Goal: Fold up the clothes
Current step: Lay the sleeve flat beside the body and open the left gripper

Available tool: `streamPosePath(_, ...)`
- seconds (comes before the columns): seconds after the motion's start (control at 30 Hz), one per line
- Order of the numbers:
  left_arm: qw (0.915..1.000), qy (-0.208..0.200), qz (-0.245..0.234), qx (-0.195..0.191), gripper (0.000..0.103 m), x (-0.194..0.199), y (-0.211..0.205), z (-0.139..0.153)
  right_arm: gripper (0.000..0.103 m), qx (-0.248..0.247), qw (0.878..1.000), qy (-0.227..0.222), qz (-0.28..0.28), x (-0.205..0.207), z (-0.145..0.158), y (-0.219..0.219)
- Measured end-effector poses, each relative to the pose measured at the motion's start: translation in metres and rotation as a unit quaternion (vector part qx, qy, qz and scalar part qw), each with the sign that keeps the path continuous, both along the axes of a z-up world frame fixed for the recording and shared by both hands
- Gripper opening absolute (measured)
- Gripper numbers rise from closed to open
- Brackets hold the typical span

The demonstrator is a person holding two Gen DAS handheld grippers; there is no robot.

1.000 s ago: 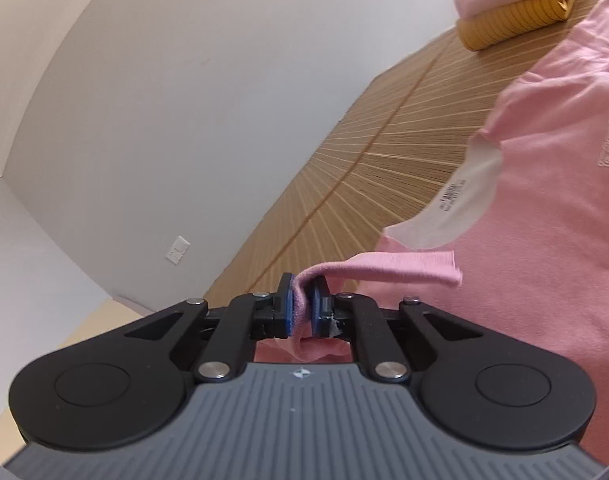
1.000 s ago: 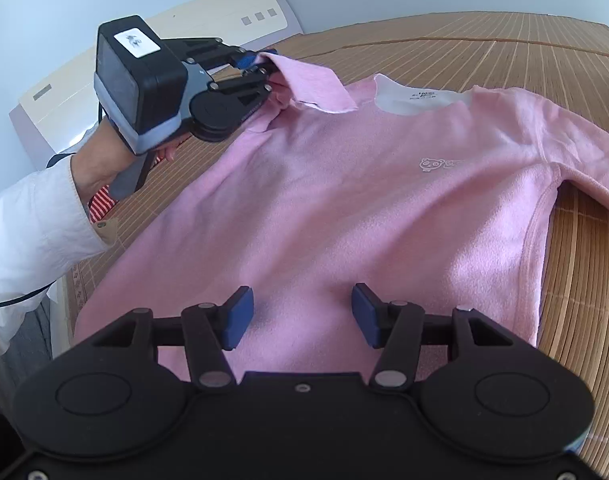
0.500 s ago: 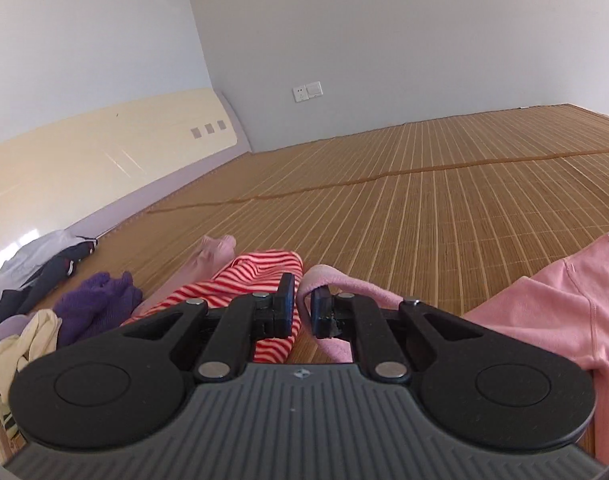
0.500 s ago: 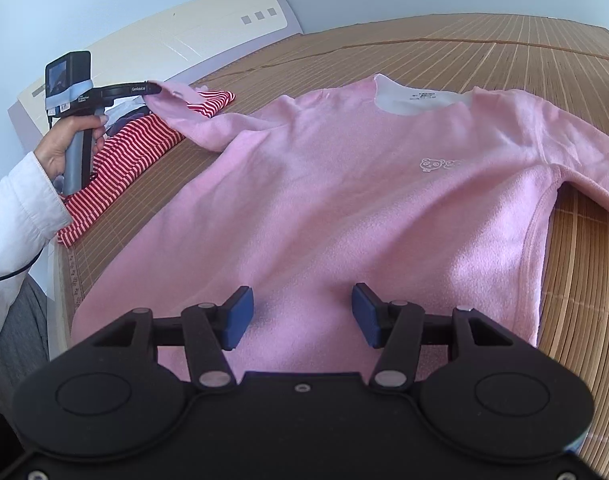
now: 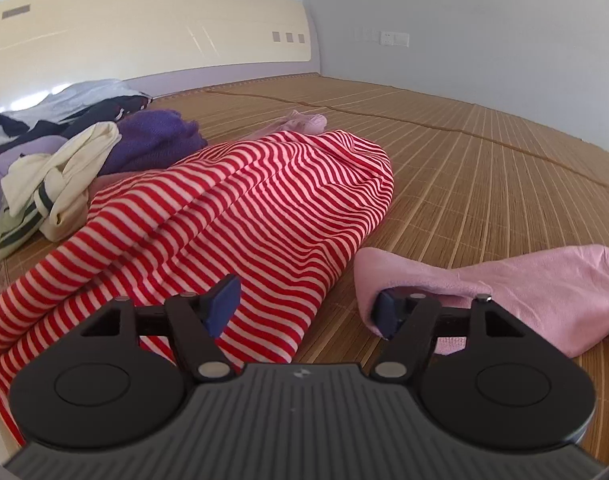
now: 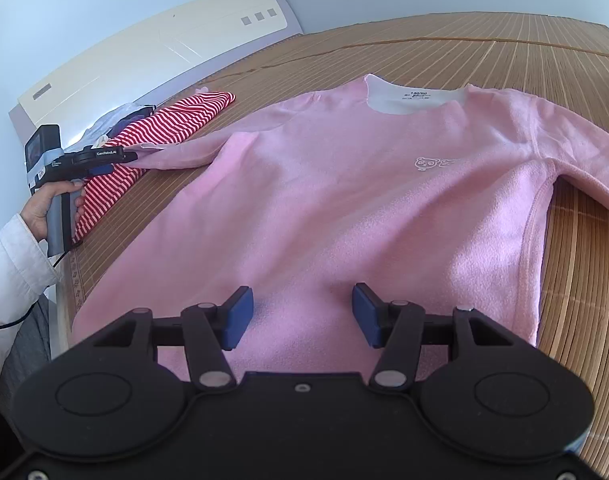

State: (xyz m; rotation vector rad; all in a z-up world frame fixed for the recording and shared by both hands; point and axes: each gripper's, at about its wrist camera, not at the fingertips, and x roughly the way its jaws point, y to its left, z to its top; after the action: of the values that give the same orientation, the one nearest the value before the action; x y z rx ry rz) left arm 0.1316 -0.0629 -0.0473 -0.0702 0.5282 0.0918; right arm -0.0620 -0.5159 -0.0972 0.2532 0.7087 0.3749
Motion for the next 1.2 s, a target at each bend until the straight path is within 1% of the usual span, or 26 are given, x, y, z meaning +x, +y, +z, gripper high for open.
streamPosePath(0.07, 0.9989, 0.004, 0.017, -0.043, 0.081, -0.003, 0.017, -0.004, 0.057, 0.001, 1.0, 0.0, 0.0, 0.001, 0.0, -0.002)
streamPosePath(0.13, 0.9976, 0.011, 0.026, -0.064, 0.081, -0.007, 0.026, -0.006, 0.057, 0.001, 1.0, 0.0, 0.001, 0.002, -0.001, -0.003)
streamPosePath(0.2, 0.9971, 0.029, 0.016, -0.069, 0.081, -0.009, 0.029, -0.008, 0.057, 0.001, 1.0, 0.0, 0.002, 0.003, -0.001, -0.005)
streamPosePath(0.27, 0.9978, 0.047, -0.008, -0.046, 0.081, -0.012, 0.023, -0.01, 0.057, 0.002, 1.0, 0.0, 0.003, 0.004, -0.001, -0.007)
streamPosePath(0.3, 0.9981, 0.055, -0.021, -0.019, 0.081, -0.014, 0.017, -0.01, 0.057, 0.002, 1.0, 0.0, 0.003, 0.005, -0.001, -0.007)
streamPosePath(0.37, 0.9964, 0.05, -0.045, 0.051, 0.081, -0.022, -0.001, -0.013, 0.057, 0.002, 1.0, 0.0, 0.003, 0.006, -0.001, -0.007)
streamPosePath(0.43, 0.9898, 0.038, -0.067, 0.12, 0.081, -0.03, -0.02, -0.016, 0.057, 0.002, 1.0, 0.0, 0.003, 0.007, -0.001, -0.007)
streamPosePath(0.47, 0.9858, 0.029, -0.073, 0.149, 0.081, -0.032, -0.029, -0.018, 0.057, 0.001, 1.0, 0.0, 0.003, 0.007, -0.002, -0.007)
streamPosePath(0.6, 0.9696, -0.006, -0.092, 0.227, 0.081, -0.037, -0.059, -0.024, 0.058, 0.0, 1.0, -0.001, 0.004, 0.008, -0.002, -0.008)
streamPosePath(0.67, 0.9651, -0.013, -0.089, 0.246, 0.082, -0.03, -0.067, -0.027, 0.058, 0.0, 1.0, 0.0, 0.004, 0.008, -0.002, -0.007)
streamPosePath(0.77, 0.9681, -0.013, -0.067, 0.241, 0.082, -0.017, -0.061, -0.025, 0.058, 0.0, 1.0, 0.0, 0.004, 0.009, -0.002, -0.007)
streamPosePath(0.8, 0.9704, -0.018, -0.057, 0.234, 0.082, -0.016, -0.056, -0.022, 0.058, 0.0, 1.0, 0.0, 0.004, 0.009, -0.002, -0.007)
streamPosePath(0.93, 0.9814, -0.039, 0.009, 0.188, 0.083, -0.015, -0.017, -0.005, 0.058, -0.001, 1.0, 0.0, 0.005, 0.008, -0.003, -0.007)
streamPosePath(1.07, 0.9845, -0.03, 0.056, 0.163, 0.084, -0.015, 0.016, -0.001, 0.058, -0.004, 1.0, -0.001, 0.006, 0.007, -0.003, -0.006)
streamPosePath(1.13, 0.9868, -0.026, 0.062, 0.147, 0.084, -0.018, 0.026, 0.0, 0.058, -0.005, 1.0, -0.001, 0.007, 0.007, -0.003, -0.006)
streamPosePath(1.2, 0.9884, -0.025, 0.048, 0.142, 0.084, -0.024, 0.025, 0.001, 0.06, -0.003, 1.0, -0.002, 0.009, 0.007, -0.003, -0.006)
